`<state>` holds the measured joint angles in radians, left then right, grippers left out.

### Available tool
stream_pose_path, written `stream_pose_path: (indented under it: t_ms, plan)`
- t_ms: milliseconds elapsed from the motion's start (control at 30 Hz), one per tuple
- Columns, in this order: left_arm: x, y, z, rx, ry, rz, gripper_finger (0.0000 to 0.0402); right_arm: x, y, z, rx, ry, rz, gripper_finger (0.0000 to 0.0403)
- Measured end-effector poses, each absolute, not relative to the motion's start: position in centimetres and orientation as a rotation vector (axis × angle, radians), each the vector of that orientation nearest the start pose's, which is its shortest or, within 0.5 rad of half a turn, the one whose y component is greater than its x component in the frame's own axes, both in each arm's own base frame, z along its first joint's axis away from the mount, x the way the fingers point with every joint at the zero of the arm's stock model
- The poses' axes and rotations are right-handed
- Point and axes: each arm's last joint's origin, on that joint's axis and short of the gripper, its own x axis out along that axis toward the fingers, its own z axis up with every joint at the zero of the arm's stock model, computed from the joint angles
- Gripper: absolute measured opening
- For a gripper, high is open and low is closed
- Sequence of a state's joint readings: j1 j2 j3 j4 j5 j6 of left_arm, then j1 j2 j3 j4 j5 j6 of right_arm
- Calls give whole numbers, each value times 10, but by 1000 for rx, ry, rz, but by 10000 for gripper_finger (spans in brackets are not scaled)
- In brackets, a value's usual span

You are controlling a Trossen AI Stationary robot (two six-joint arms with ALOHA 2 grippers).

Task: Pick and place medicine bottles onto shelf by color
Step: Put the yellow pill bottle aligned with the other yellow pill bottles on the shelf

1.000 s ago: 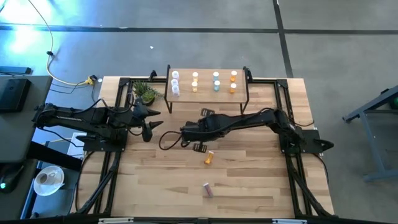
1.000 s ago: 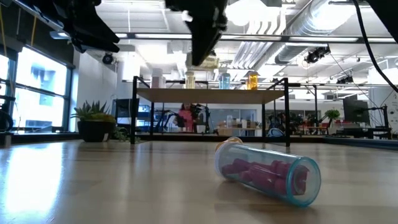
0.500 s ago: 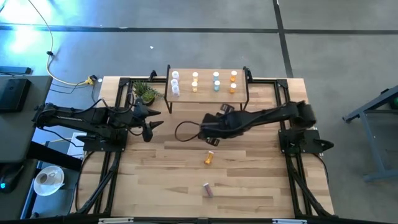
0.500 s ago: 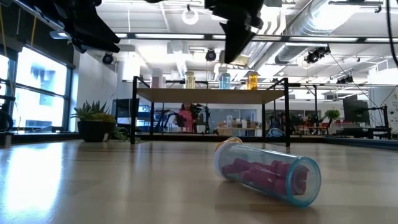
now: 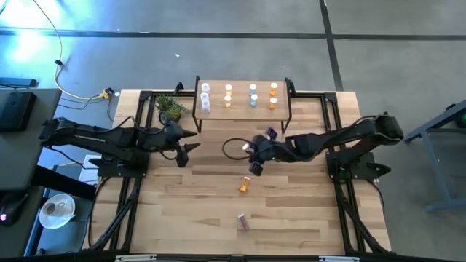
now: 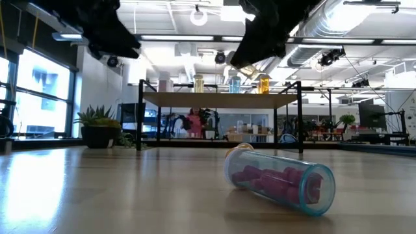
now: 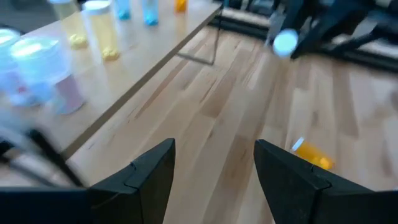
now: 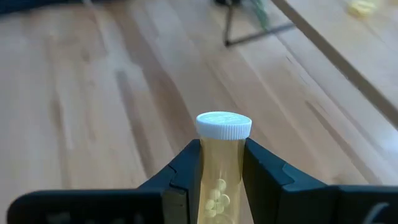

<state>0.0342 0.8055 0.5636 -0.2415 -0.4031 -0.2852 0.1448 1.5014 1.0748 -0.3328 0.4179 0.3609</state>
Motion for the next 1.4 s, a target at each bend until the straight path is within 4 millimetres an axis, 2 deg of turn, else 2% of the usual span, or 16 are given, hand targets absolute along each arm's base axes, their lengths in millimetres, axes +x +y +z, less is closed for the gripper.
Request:
stream_pose_path:
  t_ms: [167, 300, 467, 667, 1033, 1400]
  plan:
    - [193, 15, 253, -163, 323, 411, 209, 314, 36, 238, 56, 524, -262, 82]
    - [208, 14, 252, -147, 271, 332, 209, 316, 36, 237, 20, 348, -172, 82]
    - [224, 13, 247, -110, 243, 244, 209, 319, 40, 248, -51, 171, -18, 82]
    - [244, 11, 242, -112, 170, 149, 209, 320, 43, 265, -120, -8, 86, 82]
    - [271, 9, 233, -120, 8, 61, 209, 320, 44, 273, -131, -92, 106, 82]
    - [276, 10, 237, -113, -108, 61, 209, 325, 44, 271, -128, -146, 109, 82]
